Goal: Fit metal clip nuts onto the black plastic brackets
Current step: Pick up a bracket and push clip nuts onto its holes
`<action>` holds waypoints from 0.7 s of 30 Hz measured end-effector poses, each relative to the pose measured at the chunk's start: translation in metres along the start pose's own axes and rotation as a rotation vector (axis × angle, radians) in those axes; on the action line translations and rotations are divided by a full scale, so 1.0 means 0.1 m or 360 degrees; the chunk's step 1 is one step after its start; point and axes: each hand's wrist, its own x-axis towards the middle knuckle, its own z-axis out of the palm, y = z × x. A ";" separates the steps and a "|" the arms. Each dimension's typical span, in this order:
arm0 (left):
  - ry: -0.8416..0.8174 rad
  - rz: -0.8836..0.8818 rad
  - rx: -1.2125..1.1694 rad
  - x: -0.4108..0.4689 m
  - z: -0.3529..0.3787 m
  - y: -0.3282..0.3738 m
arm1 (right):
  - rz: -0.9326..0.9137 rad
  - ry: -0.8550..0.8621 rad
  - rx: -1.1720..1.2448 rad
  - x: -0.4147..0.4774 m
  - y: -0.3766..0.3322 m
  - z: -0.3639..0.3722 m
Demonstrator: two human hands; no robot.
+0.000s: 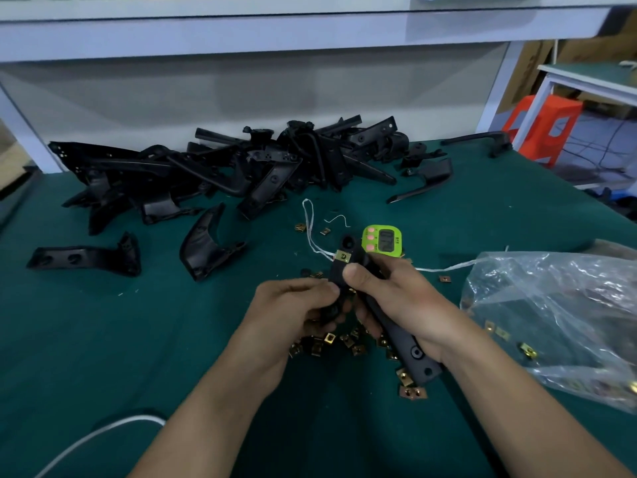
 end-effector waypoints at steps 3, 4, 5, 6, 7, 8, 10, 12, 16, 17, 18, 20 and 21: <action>0.0062 -0.0065 -0.0036 -0.01 -0.02 0.02 | 0.0001 -0.0019 0.0003 -0.01 -0.01 0.04; 0.0119 -0.0088 -0.0095 -0.03 0.00 0.02 | -0.0012 0.0000 -0.0027 -0.02 -0.01 0.05; 0.0181 -0.0119 -0.0166 -0.03 0.04 0.01 | -0.0025 0.0028 -0.0080 -0.02 -0.01 0.06; 0.0238 -0.0154 -0.0233 -0.04 0.07 0.00 | -0.0044 0.0059 -0.0140 -0.02 -0.01 0.07; 0.0287 -0.0187 -0.0297 -0.04 0.10 -0.01 | -0.0065 0.0091 -0.0200 -0.03 0.00 0.07; 0.0331 -0.0215 -0.0363 -0.05 0.14 -0.02 | -0.0086 0.0130 -0.0265 -0.03 0.00 0.07; 0.0406 -0.0240 -0.0483 -0.06 0.20 -0.04 | -0.0106 0.0231 -0.0418 -0.03 0.00 0.08; 0.0431 -0.0210 -0.0505 -0.09 0.24 -0.06 | -0.0091 0.0250 -0.0471 -0.03 -0.01 0.09; 0.0355 -0.0171 -0.0412 -0.06 0.22 -0.05 | -0.0034 0.0115 -0.0133 0.00 0.01 0.07; 0.0332 -0.0189 -0.0431 -0.04 0.20 -0.04 | -0.0019 0.0108 -0.0087 0.00 0.00 0.06; 0.0305 -0.0224 -0.0496 -0.02 0.19 -0.03 | -0.0011 0.0107 -0.0048 0.00 0.00 0.05; 0.0228 -0.0333 -0.0694 -0.01 0.20 -0.02 | -0.0008 0.0121 0.0011 0.00 -0.02 0.03; 0.0191 -0.0375 -0.0754 -0.02 0.21 -0.02 | -0.0004 0.0138 0.0005 0.00 -0.03 0.01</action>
